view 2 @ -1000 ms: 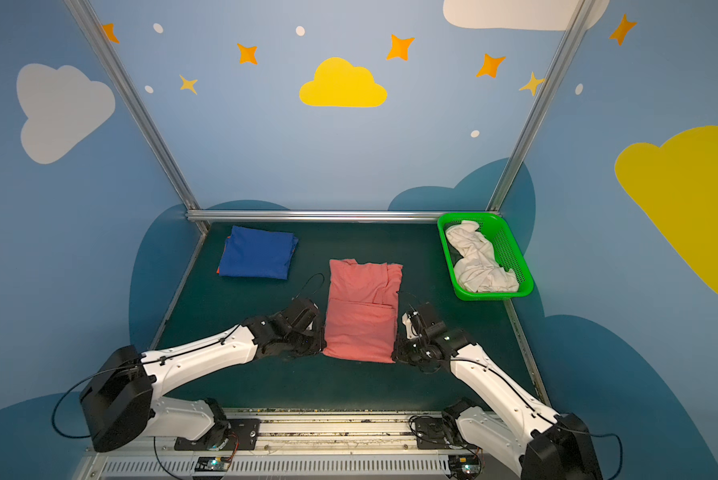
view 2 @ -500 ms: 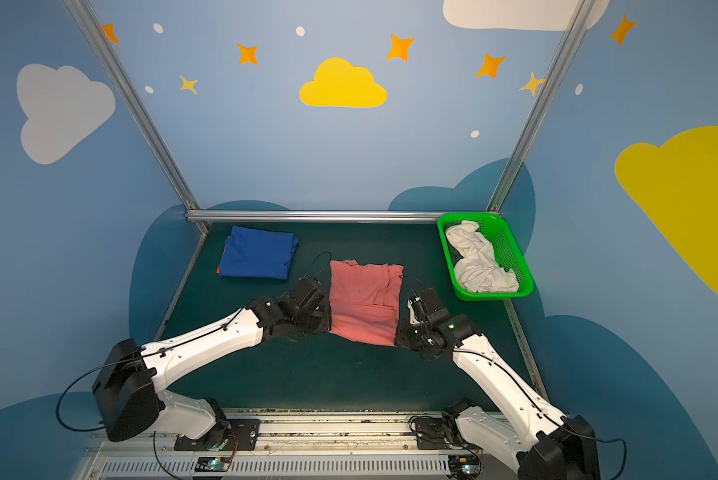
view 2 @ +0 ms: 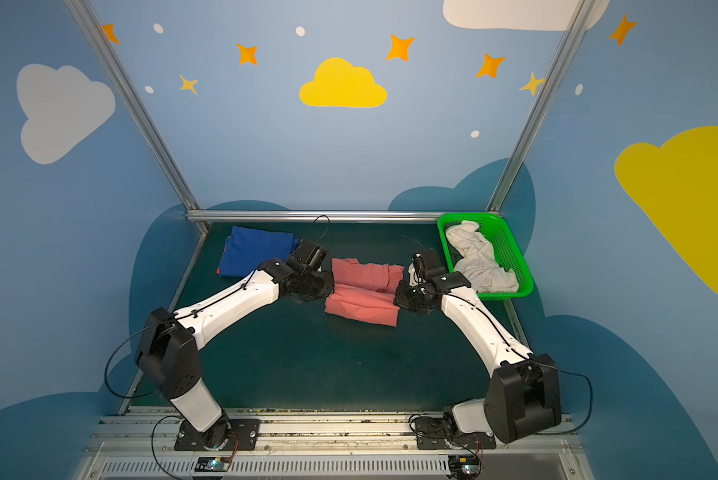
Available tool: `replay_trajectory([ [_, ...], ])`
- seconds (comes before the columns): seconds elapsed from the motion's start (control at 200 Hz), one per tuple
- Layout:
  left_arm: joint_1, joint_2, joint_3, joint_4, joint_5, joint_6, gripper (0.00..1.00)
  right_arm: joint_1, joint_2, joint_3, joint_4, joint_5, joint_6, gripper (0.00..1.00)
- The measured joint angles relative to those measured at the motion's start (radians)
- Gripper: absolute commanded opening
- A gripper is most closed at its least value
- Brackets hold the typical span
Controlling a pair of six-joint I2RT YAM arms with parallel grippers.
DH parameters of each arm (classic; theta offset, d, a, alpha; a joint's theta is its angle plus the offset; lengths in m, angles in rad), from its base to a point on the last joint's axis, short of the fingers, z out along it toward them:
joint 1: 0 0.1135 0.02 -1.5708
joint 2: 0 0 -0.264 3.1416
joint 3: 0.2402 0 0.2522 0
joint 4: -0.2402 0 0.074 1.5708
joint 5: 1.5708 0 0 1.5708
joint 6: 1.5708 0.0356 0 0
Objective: Fold and stack the t-shirts
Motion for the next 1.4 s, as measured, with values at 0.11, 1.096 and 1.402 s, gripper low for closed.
replay_trajectory([
  [0.11, 0.037, 0.090, 0.114, -0.029, 0.044, 0.045, 0.05, -0.027, 0.073, 0.075, 0.000, -0.008, -0.019, 0.00],
  [1.096, 0.231, 0.685, 0.884, -0.179, 0.259, 0.142, 0.64, -0.159, 0.646, 0.628, -0.089, -0.124, -0.129, 0.55],
  [1.402, 0.146, 0.436, 0.573, -0.029, 0.304, 0.121, 0.07, -0.103, 0.467, 0.455, 0.005, -0.203, -0.127, 0.00],
])
